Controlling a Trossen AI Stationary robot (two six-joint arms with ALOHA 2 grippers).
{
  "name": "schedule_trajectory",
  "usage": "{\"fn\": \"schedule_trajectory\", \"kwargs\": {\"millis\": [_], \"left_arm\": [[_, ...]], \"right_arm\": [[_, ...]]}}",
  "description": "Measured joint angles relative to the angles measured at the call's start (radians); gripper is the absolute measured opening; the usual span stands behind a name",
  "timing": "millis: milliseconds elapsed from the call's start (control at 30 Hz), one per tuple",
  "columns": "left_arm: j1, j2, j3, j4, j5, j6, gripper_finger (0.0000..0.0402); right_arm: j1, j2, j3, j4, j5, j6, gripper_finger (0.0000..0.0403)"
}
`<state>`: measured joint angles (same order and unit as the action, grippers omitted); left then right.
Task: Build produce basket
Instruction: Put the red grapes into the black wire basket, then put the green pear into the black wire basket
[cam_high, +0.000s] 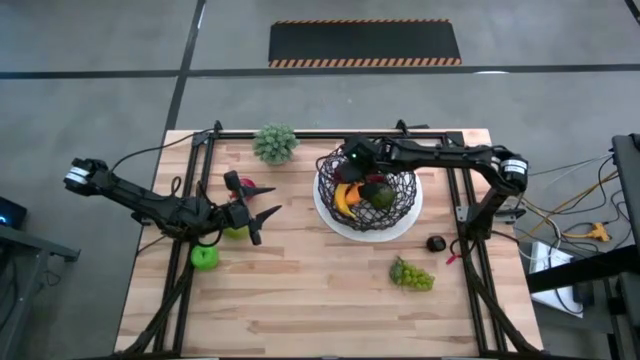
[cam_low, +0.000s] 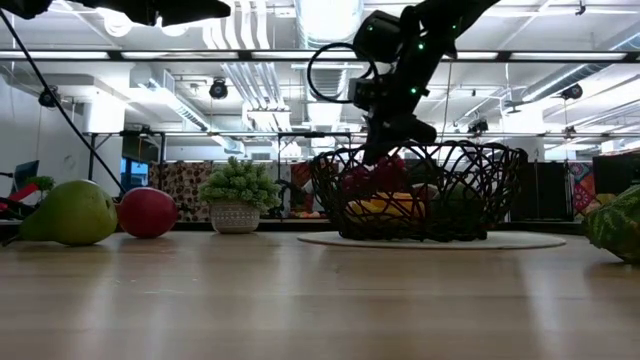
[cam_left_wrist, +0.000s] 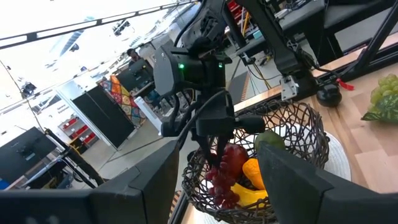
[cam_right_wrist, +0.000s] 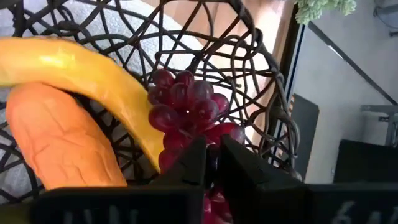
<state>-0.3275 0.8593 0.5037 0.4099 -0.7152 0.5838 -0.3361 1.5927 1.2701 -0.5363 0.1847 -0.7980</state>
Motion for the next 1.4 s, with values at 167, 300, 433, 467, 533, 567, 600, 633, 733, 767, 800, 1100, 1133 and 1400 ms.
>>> {"fn": "schedule_trajectory", "kwargs": {"millis": [167,300,433,467,533,567,600,633,733,767,800,1100,1133,1400], "left_arm": [[0.0,-0.001,0.0,0.001,0.0,0.0,0.0202],[0.0,0.0,-0.001,0.001,0.0,0.0,0.0202],[0.0,0.001,-0.001,0.001,0.0,0.0,0.0202],[0.0,0.002,-0.001,0.001,0.0,0.0,0.0202],[0.0,0.002,-0.001,0.0,0.0,0.0,0.0202],[0.0,0.002,-0.001,0.001,0.0,0.0,0.0202],[0.0,0.002,-0.001,0.001,0.0,0.0,0.0202],[0.0,0.002,-0.002,0.001,0.0,-0.001,0.0202],[0.0,0.004,-0.002,0.001,0.0,-0.002,0.0202],[0.0,0.004,-0.002,0.0,0.0,-0.003,0.0202],[0.0,0.004,-0.002,0.0,0.0,-0.005,0.0202],[0.0,0.004,-0.003,0.0,0.0,-0.073,0.0202],[0.0,0.004,-0.003,0.0,0.0,-0.081,0.0202],[0.0,0.004,-0.003,0.0,-0.003,-0.16,0.0202]], "right_arm": [[-0.003,0.012,0.016,-0.002,0.003,0.048,0.009],[-0.003,0.0,0.039,-0.011,0.035,0.066,0.0129],[-0.003,-0.013,0.081,-0.053,0.054,0.102,0.0158],[-0.003,-0.014,0.097,-0.069,0.054,0.117,0.0164],[-0.002,-0.015,0.132,-0.114,0.054,0.161,0.0173],[-0.002,-0.015,0.15,-0.14,0.054,0.192,0.0176],[-0.002,-0.015,0.17,-0.171,0.053,0.232,0.0179],[-0.002,-0.016,0.191,-0.204,0.053,0.288,0.0182],[0.005,-0.018,0.249,-0.307,0.043,0.469,0.0184],[0.009,-0.02,0.261,-0.341,0.026,0.519,0.0183],[0.014,-0.024,0.268,-0.366,-0.001,0.566,0.0182],[0.193,-0.085,0.202,-0.343,-0.077,0.761,0.0155],[0.22,-0.089,0.188,-0.318,-0.066,0.772,0.0152],[0.45,-0.111,0.106,-0.165,0.143,0.78,0.0129]]}}
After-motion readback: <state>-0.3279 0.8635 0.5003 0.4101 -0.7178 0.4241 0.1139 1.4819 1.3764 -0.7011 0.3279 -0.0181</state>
